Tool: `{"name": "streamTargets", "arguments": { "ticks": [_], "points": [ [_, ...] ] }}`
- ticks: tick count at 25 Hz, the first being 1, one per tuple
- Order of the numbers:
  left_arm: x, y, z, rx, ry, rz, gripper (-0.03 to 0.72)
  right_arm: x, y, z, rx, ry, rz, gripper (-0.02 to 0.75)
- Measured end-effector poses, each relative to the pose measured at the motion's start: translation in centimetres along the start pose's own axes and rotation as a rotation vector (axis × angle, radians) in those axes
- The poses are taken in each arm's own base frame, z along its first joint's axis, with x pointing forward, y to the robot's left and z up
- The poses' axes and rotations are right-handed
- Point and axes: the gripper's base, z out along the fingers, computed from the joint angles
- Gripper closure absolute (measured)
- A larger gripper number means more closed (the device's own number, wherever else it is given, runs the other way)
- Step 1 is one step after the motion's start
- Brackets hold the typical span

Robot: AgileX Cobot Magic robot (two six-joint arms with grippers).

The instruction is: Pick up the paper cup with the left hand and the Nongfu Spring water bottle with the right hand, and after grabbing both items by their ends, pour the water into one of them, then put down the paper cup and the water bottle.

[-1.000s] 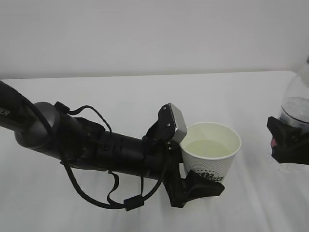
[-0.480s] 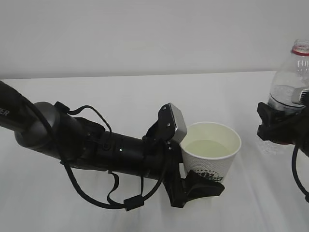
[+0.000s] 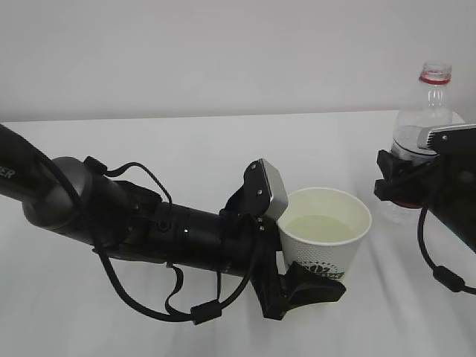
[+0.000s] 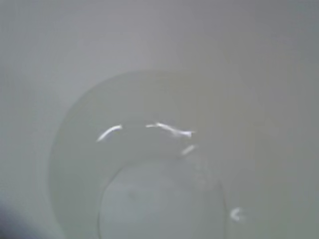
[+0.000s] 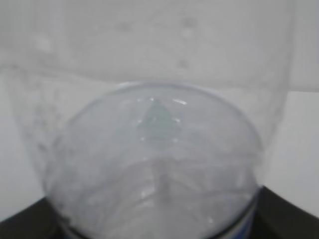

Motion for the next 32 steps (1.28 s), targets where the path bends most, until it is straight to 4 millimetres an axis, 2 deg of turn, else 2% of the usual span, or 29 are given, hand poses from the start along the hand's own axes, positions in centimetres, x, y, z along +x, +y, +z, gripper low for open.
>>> {"name": "streamTargets", "arguments": {
  "ticks": [10, 25, 32],
  "points": [
    [0.0, 0.0, 0.0, 0.0, 0.001, 0.0, 0.141, 1.0, 0.1, 2.4, 0.0, 0.004, 0.0, 0.256],
    [0.0, 0.0, 0.0, -0.001, 0.002, 0.0, 0.145, 1.5, 0.1, 2.9, 0.009, 0.009, 0.004, 0.255],
    [0.0, 0.0, 0.0, -0.001, 0.002, 0.0, 0.148, 1.6, 0.1, 2.9, 0.011, 0.01, 0.004, 0.178]
  ]
}}
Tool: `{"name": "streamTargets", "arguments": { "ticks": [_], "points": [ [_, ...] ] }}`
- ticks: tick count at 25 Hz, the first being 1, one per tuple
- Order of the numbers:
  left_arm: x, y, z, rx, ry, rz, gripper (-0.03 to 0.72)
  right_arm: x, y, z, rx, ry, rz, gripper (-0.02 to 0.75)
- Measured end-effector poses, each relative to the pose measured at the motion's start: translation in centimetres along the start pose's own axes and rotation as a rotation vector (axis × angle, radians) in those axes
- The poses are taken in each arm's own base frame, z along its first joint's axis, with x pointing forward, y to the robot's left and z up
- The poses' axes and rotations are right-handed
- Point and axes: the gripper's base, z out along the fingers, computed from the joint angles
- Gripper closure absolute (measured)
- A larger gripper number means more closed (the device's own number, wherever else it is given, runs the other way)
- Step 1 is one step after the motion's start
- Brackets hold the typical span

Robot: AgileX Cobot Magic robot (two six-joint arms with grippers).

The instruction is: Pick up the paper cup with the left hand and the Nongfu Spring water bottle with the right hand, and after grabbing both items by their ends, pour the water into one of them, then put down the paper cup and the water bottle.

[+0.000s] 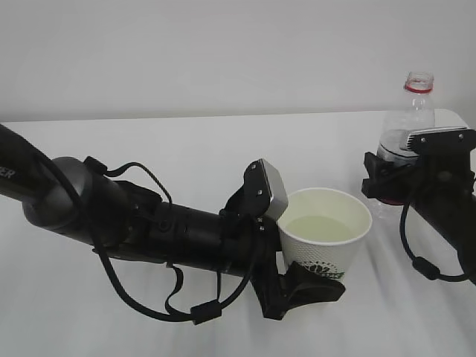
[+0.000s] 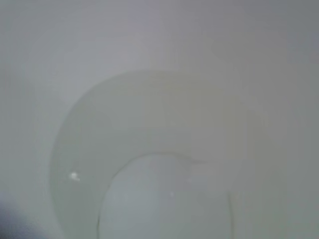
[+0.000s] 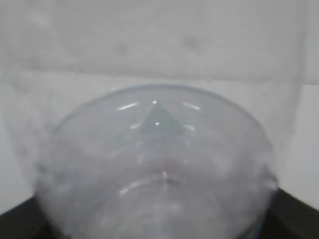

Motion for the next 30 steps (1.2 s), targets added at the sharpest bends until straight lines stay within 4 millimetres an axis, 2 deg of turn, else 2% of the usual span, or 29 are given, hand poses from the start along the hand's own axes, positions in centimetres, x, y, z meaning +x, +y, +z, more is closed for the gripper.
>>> {"name": "streamTargets", "arguments": {
  "ticks": [13, 17, 22, 30],
  "points": [
    [0.0, 0.0, 0.0, -0.002, 0.002, 0.0, 0.148, -0.2, 0.0, 0.0, -0.001, -0.015, -0.005, 0.163],
    [0.0, 0.0, 0.0, -0.003, 0.003, 0.0, 0.148, 0.0, 0.2, -0.2, -0.02, -0.01, -0.015, 0.119],
    [0.0, 0.0, 0.0, -0.003, 0.003, 0.0, 0.148, 0.3, 0.2, -1.0, -0.027, 0.009, -0.018, 0.1],
    [0.0, 0.0, 0.0, -0.003, 0.003, 0.0, 0.148, -1.1, 0.0, -3.0, -0.025, -0.014, -0.017, 0.098]
  ]
}}
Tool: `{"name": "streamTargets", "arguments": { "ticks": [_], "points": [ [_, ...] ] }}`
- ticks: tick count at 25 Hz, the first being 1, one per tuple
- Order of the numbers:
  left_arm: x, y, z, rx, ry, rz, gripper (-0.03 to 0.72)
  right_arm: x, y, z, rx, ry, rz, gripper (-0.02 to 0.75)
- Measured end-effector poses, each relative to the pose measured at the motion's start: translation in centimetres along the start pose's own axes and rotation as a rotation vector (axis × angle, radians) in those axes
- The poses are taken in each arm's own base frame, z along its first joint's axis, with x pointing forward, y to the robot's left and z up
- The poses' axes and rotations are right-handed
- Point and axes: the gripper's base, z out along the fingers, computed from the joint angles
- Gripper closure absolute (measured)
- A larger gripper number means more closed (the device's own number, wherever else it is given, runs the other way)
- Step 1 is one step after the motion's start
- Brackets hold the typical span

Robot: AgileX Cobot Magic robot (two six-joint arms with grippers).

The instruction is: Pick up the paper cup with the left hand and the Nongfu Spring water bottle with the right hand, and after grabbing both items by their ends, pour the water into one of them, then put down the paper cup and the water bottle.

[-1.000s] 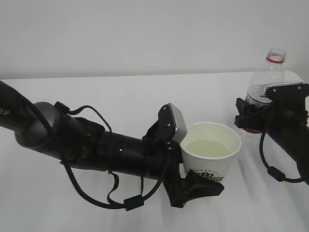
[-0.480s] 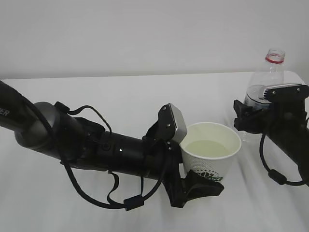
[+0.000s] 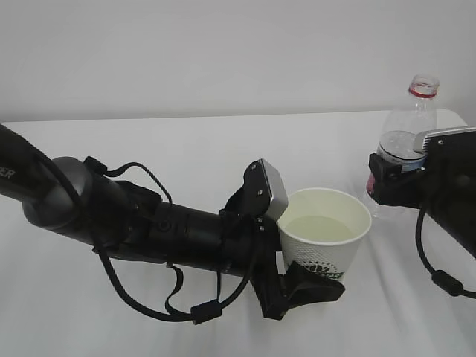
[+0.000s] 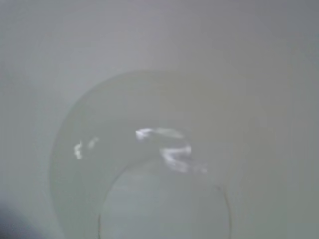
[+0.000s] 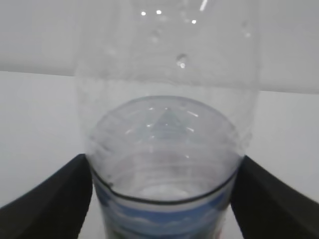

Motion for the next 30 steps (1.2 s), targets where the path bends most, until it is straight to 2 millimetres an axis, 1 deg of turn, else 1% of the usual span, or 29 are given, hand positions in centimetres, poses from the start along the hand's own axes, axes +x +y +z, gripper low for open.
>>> {"name": "streamTargets", "arguments": {
  "ticks": [5, 8, 16, 21, 24, 30],
  "points": [
    [0.0, 0.0, 0.0, -0.003, -0.002, -0.003, 0.148, -0.1, 0.0, -1.3, -0.008, 0.011, -0.004, 0.098],
    [-0.1, 0.1, 0.0, -0.008, -0.006, -0.008, 0.148, -0.4, 0.0, -2.6, -0.01, 0.01, -0.005, 0.098],
    [-0.5, 0.6, 0.0, -0.066, -0.053, -0.067, 0.149, -0.8, -0.1, -6.7, -0.009, 0.021, -0.006, 0.1],
    [-0.6, 0.8, -0.1, -0.09, -0.072, -0.092, 0.15, -1.6, -0.2, -9.2, -0.005, -0.015, -0.005, 0.118],
    [-0.6, 0.9, -0.1, -0.092, -0.074, -0.094, 0.15, -1.8, -0.3, -9.9, 0.001, -0.025, -0.002, 0.126],
    [-1.0, 1.1, -0.1, -0.119, -0.116, -0.119, 0.15, -1.2, -0.3, -11.0, -0.003, 0.005, -0.004, 0.139]
  ]
}}
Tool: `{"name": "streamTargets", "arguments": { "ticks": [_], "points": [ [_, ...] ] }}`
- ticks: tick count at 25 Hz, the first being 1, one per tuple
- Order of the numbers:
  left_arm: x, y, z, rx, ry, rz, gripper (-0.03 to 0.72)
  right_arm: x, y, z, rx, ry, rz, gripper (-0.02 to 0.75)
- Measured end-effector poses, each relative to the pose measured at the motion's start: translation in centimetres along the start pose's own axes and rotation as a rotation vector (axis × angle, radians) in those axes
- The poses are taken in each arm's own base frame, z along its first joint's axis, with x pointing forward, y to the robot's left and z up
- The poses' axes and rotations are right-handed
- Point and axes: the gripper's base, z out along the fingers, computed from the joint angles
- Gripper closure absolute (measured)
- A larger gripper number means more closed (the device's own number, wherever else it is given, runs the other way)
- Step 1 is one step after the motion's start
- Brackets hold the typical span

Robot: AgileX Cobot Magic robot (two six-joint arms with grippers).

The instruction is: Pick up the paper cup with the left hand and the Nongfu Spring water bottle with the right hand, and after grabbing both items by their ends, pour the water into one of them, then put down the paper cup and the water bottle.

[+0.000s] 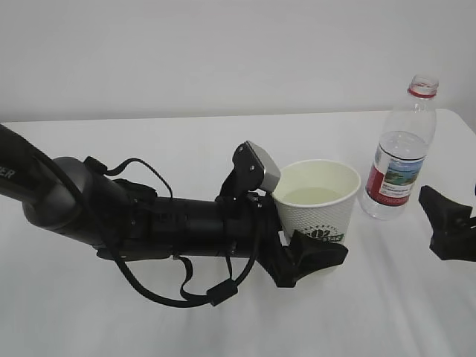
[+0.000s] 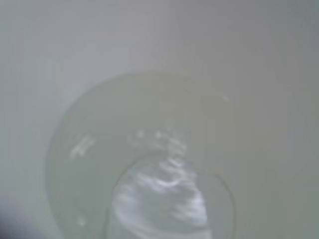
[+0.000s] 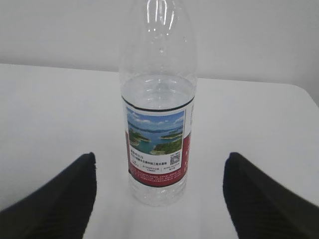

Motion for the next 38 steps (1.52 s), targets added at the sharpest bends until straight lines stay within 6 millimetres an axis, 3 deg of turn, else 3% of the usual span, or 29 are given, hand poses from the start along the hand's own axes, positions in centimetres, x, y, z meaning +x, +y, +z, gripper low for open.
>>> {"name": "streamTargets", "arguments": {
  "ticks": [9, 18, 25, 38],
  "points": [
    [-0.6, 1.1, -0.3, -0.083, -0.062, 0.083, 0.151, -0.5, 0.0, -0.6, -0.006, -0.03, -0.003, 0.143],
    [-2.0, 2.0, -1.9, -0.143, -0.077, 0.099, 0.151, -0.5, 0.0, -0.7, -0.005, -0.032, -0.003, 0.143],
    [-1.2, 1.5, -2.9, -0.152, -0.049, 0.111, 0.151, -0.5, 0.0, -0.7, -0.007, -0.032, -0.004, 0.143],
    [-1.3, 4.0, -7.9, -0.304, -0.163, 0.061, 0.156, -0.5, -0.1, -0.7, 0.005, -0.031, 0.0, 0.144]
  ]
}}
